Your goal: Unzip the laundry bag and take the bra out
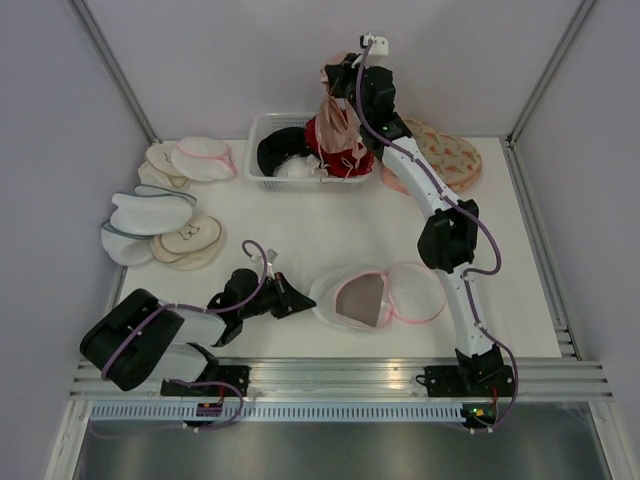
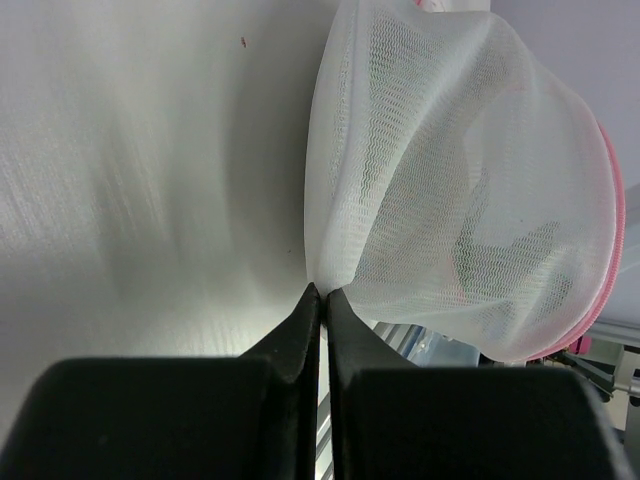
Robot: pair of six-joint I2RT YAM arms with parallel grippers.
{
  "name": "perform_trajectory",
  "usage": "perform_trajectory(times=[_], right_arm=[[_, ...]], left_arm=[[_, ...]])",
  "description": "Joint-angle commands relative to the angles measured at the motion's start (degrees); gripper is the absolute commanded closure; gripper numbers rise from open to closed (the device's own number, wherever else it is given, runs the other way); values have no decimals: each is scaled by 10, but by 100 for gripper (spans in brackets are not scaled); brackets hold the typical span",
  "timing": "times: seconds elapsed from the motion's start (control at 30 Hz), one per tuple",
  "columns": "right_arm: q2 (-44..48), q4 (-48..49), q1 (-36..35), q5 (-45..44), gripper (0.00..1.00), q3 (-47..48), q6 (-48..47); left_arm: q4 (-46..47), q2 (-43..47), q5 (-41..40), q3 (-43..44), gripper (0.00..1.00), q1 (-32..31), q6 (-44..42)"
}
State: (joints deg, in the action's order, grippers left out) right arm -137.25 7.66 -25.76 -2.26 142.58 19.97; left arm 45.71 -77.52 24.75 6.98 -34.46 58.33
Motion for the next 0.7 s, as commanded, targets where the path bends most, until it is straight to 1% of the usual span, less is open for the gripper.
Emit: perform_trajectory(times=[0.0, 0.1, 0.27, 0.4, 0.43, 0.47, 0.5, 0.57, 0.6, 0.67], right_arm=[[-45, -36, -1, 20, 100, -11, 10], [-51, -46, -1, 21, 100, -18, 3], [-36, -74, -1, 21, 100, -20, -14], [-12, -127, -1, 82, 98, -26, -24], [6, -130, -2, 88, 90, -32, -26], [19, -129, -1, 91, 71, -54, -27], [49, -121, -1, 91, 35, -69, -33], [81, -114, -1, 74, 19, -108, -43], [114, -109, -1, 47, 2, -121, -52], [148, -112, -1, 26, 2, -157, -68]], left_arm=[[32, 12, 14, -10, 98, -1, 13], [25, 20, 9, -13, 98, -1, 11], [21, 25, 6, -13, 98, -1, 9], [21, 24, 4, -14, 98, -1, 9], [22, 23, 4, -14, 98, -1, 9], [24, 24, 5, -14, 98, -1, 10], [23, 23, 5, -14, 98, -1, 9], [23, 23, 4, -13, 98, -1, 9], [22, 21, 4, -11, 98, -1, 9], [22, 19, 5, -9, 98, -1, 10]])
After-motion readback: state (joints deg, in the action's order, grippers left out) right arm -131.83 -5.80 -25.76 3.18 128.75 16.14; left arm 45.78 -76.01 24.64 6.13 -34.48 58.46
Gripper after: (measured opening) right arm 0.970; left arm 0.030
